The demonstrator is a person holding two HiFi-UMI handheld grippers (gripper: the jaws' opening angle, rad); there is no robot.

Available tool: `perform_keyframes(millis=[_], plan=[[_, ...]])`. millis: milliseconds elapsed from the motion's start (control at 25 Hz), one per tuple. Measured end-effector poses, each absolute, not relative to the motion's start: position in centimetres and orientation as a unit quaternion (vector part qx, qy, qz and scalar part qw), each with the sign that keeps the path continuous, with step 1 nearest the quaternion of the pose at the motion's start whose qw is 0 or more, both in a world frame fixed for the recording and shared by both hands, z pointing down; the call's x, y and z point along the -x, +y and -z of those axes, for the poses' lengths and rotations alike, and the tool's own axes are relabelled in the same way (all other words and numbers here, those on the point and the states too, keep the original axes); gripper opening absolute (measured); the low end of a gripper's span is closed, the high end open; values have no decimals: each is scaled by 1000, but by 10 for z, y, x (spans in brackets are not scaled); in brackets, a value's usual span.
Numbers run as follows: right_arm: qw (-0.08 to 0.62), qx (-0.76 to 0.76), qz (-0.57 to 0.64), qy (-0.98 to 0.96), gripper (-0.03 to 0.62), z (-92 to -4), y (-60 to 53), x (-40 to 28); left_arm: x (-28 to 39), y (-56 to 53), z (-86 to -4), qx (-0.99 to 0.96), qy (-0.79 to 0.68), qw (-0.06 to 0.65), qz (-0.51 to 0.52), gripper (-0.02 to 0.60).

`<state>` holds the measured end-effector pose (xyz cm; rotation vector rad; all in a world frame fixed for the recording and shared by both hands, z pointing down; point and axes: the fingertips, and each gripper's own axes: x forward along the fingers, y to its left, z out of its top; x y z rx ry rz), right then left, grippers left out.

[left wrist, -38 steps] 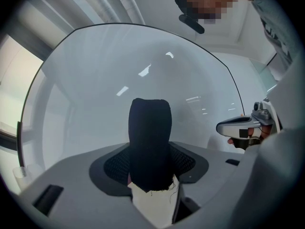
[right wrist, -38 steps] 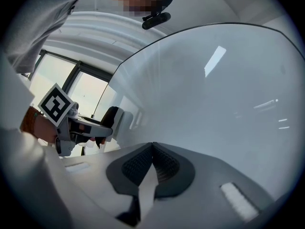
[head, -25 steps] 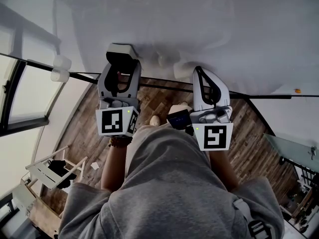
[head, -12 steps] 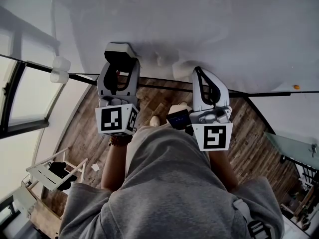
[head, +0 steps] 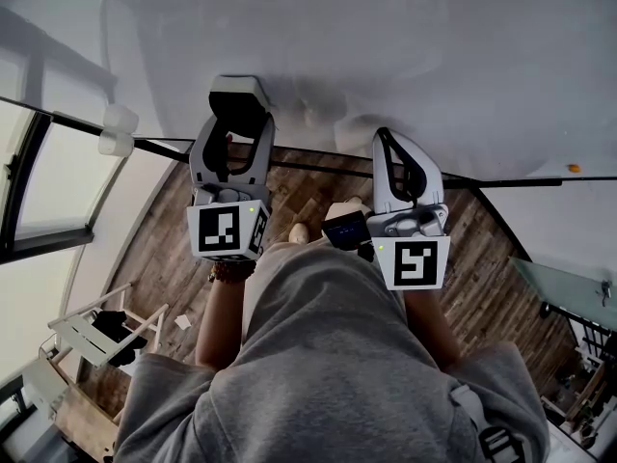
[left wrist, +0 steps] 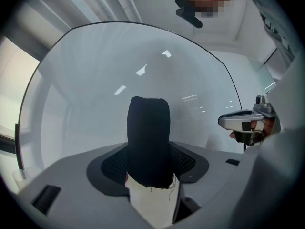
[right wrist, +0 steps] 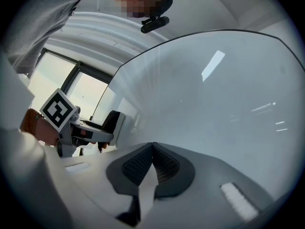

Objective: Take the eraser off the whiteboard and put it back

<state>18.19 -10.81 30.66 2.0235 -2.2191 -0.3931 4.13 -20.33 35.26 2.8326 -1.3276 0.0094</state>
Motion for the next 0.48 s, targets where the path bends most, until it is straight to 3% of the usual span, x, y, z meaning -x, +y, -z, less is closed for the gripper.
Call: perform_keyframes(millis=[480], plan=[[40, -655, 114, -746, 12, -309, -110, -169, -30, -191, -353, -904, -427, 12, -1, 241]])
